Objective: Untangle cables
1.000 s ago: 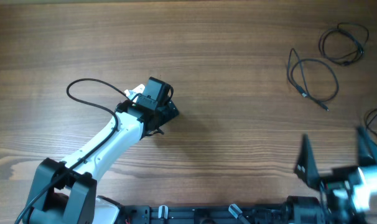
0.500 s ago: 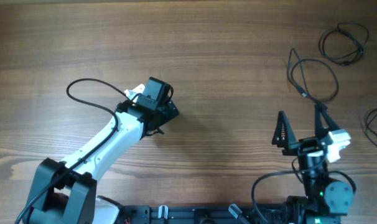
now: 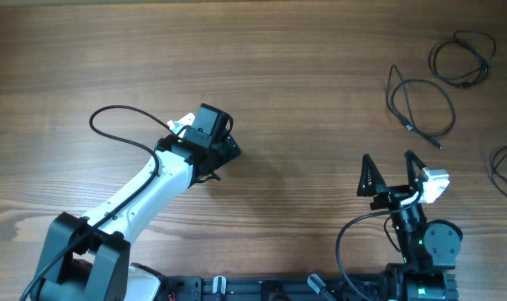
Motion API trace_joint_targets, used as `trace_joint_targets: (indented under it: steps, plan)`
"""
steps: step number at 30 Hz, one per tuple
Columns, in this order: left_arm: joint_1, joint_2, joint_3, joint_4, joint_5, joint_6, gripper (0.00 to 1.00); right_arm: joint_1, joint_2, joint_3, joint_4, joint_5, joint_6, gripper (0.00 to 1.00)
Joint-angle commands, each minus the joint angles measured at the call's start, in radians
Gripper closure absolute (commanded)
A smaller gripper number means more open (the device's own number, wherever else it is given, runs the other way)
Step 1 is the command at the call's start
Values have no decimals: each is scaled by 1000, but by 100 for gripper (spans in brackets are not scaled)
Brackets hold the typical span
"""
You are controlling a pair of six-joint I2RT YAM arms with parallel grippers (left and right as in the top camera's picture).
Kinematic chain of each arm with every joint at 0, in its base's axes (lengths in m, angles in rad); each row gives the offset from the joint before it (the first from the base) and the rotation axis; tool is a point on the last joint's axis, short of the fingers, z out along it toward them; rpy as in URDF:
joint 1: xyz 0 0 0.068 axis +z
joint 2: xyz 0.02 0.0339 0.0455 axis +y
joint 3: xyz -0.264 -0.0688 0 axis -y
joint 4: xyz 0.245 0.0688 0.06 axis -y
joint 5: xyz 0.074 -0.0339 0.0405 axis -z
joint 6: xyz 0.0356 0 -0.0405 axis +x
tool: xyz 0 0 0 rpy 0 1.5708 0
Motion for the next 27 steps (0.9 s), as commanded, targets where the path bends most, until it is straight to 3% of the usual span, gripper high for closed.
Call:
trace_joint_targets:
  steps: [1, 27]
  plan:
    - [3, -9, 5, 0, -17, -8, 0, 5, -4, -2, 2, 34, 13, 0]
    - [3, -9, 5, 0, -17, -8, 0, 5, -24, -2, 3, 34, 13, 0]
